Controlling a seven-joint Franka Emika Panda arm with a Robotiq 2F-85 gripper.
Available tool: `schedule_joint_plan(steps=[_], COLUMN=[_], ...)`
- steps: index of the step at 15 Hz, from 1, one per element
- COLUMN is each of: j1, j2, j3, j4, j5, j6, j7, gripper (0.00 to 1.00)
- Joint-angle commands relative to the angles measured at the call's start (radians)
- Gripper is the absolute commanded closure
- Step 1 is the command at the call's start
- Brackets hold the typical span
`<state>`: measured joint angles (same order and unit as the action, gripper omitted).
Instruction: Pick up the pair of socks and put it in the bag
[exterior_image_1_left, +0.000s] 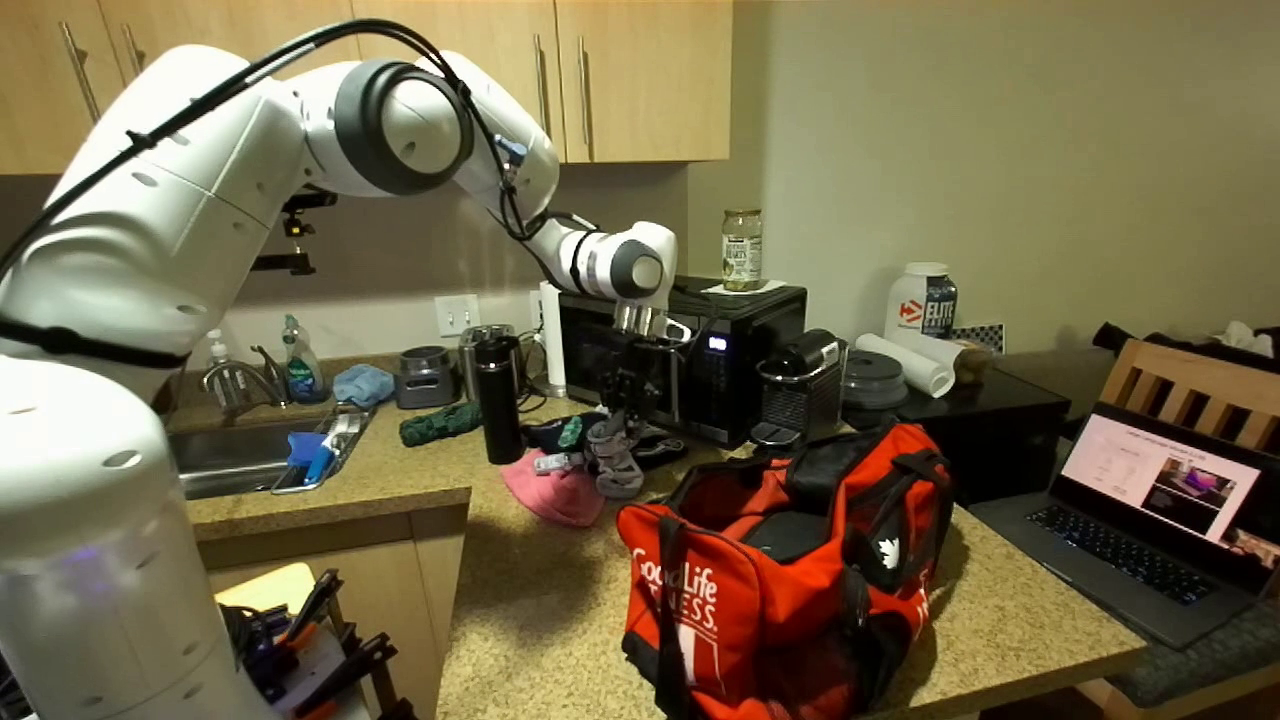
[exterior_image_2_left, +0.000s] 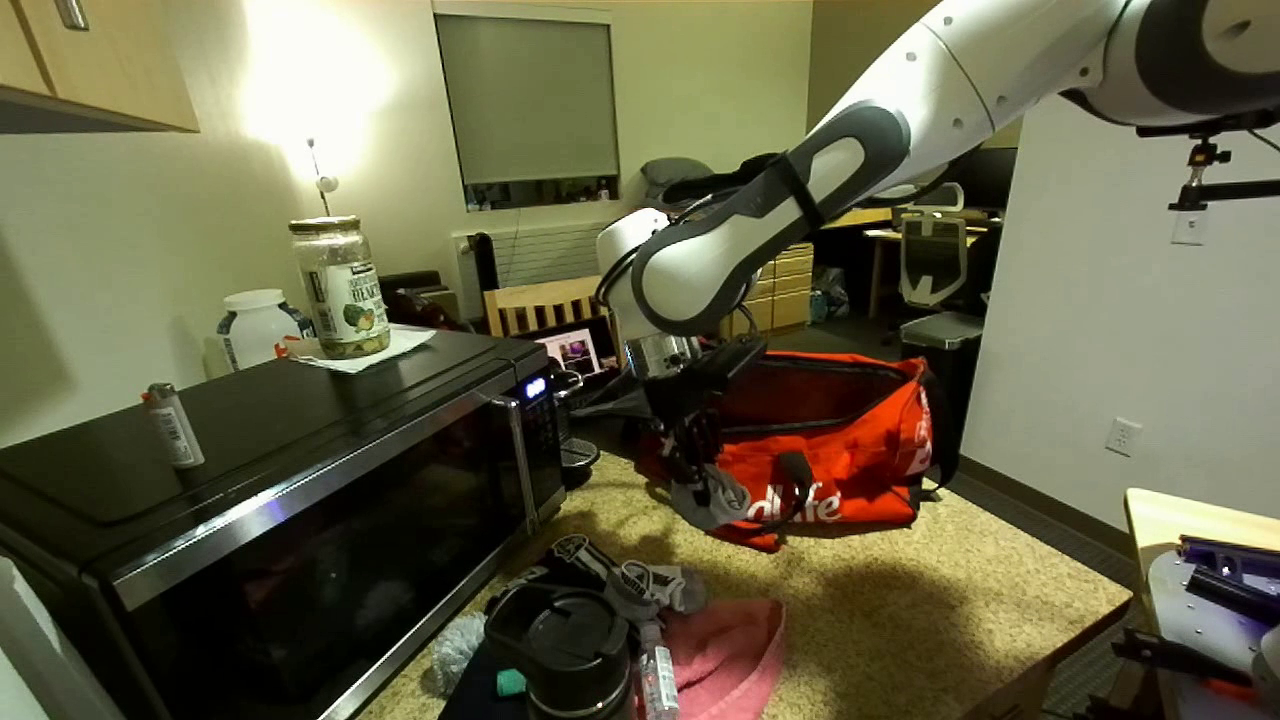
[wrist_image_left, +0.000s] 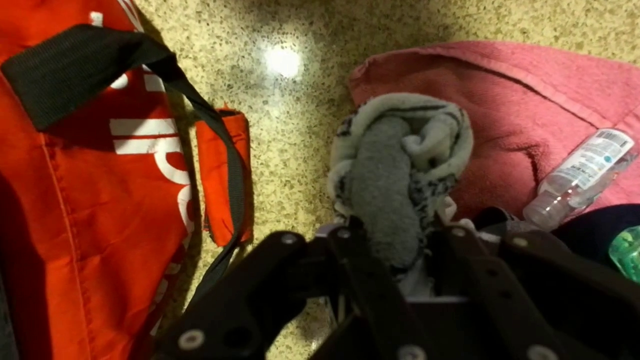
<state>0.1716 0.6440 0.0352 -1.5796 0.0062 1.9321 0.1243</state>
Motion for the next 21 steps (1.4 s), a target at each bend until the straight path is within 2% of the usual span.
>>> schedule_joint_plan(steps=[1, 21], j1=[-0.018, -0.124], j2=[-0.001, 0.067], j3=[0.002, -0.1], j4=[0.018, 0.235], j5=[-0.01, -0.054], j6=[-0.034, -0.195], j7=[-0.011, 0.005], gripper=[0.9, 0.9])
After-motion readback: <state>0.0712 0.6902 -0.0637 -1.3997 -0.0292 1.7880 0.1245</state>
